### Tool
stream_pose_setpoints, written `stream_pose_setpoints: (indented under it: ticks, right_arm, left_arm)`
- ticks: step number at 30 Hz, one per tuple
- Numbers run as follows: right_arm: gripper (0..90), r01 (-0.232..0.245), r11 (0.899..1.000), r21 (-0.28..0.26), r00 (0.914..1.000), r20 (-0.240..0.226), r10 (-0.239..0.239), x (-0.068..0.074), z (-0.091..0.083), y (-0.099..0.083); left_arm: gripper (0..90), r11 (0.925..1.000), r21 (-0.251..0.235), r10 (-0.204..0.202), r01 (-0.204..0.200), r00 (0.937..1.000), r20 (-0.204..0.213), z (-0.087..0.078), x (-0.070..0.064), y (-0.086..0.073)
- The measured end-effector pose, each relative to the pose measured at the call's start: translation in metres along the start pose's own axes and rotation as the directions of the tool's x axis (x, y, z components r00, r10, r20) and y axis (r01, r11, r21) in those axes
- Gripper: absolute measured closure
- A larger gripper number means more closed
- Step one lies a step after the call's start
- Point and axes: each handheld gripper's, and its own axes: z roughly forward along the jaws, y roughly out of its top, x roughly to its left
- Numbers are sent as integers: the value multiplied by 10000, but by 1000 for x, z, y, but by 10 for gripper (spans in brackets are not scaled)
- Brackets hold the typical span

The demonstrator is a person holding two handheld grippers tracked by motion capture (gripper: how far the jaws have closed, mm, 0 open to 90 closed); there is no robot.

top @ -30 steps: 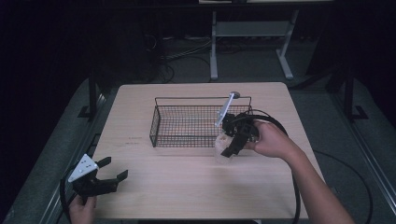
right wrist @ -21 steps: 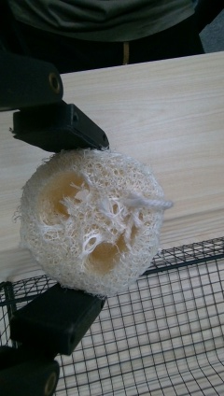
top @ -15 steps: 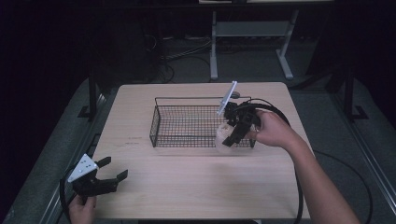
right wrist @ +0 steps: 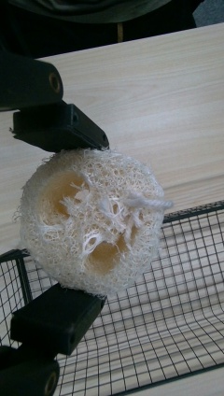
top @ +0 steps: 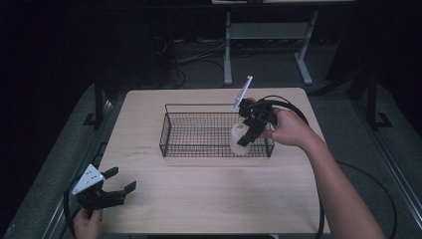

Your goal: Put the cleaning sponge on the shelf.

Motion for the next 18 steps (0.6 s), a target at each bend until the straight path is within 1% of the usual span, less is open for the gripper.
stream_pose_setpoints:
  ticks: [3,7,10,11,13,18]
  right_arm:
    - [280,-85,9999,61,10000,53,85,-4,1,2]
    - [281,-165,9999,2,9999,-24,165,-10,3,2]
    - [281,-308,9995,95,9995,-27,308,-15,6,0]
    - [280,-411,9990,159,9991,-27,412,-19,8,0]
    - [280,-473,9987,186,9989,-27,473,-21,8,0]
    - [280,-653,9972,368,9978,144,649,-33,11,3]
  left_arm:
    - [139,10000,-9,14,-14,10000,28,1,0,0]
    - [139,10000,50,45,-45,10000,50,2,-1,0]
    - [139,10000,57,28,-28,10000,61,2,-1,0]
    - [139,10000,49,22,-22,10000,68,2,-1,0]
    - [140,10000,50,56,-56,10000,73,3,-1,1]
    - [139,10000,39,64,-64,9999,88,3,-1,1]
